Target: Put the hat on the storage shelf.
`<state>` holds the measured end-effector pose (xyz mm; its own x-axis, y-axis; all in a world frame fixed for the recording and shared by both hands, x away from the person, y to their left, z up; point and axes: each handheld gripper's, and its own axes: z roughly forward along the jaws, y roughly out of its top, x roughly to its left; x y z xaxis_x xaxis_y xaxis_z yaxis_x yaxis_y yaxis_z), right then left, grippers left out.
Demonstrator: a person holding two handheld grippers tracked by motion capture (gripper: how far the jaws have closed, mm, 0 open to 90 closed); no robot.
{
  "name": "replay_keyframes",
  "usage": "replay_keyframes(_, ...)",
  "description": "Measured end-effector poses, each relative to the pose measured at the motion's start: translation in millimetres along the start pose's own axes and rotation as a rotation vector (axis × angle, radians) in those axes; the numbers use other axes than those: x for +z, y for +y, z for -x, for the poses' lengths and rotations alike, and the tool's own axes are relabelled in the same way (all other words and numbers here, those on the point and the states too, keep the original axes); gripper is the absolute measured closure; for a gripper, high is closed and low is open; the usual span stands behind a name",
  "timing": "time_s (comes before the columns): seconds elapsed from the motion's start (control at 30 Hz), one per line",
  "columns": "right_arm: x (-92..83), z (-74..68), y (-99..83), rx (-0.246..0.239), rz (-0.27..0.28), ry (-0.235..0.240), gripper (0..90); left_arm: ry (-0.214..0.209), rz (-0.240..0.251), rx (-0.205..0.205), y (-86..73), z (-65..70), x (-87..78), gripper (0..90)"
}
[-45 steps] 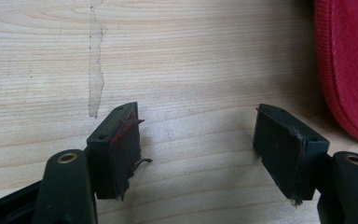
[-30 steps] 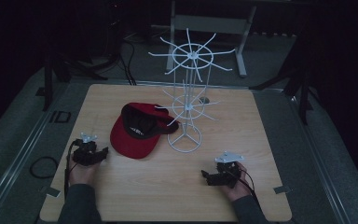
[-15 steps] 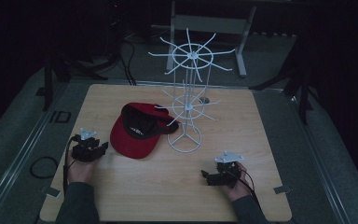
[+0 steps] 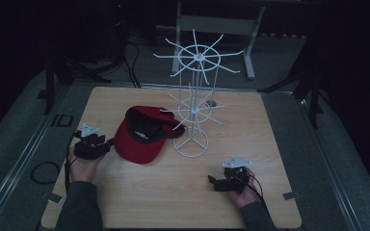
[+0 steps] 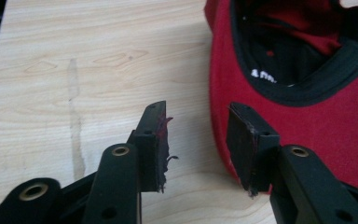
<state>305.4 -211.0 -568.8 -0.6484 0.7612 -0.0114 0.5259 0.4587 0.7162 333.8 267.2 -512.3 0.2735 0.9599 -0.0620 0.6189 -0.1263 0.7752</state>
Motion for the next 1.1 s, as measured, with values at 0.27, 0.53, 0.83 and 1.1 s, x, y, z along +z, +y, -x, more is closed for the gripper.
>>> replay_keyframes(0.27,0.0,-0.1,0.0,0.002,0.001,0.0,12.8,0.002,-0.03,0.041,8.2,6.3,10.5,63.9)
replay_keyframes(0.53,0.0,-0.1,0.0,0.002,0.001,0.0,12.8,0.006,-0.066,0.052,9.2,9.8,17.8,74.2)
replay_keyframes(0.83,0.1,-0.1,0.0,0.001,0.001,0.0,12.8,-0.016,-0.08,0.057,4.4,21.4,11.2,79.6)
replay_keyframes(1.1,0.1,0.0,-0.1,0.0,0.002,0.0,12.8,-0.12,-0.096,0.059,-5.9,39.8,3.6,81.7)
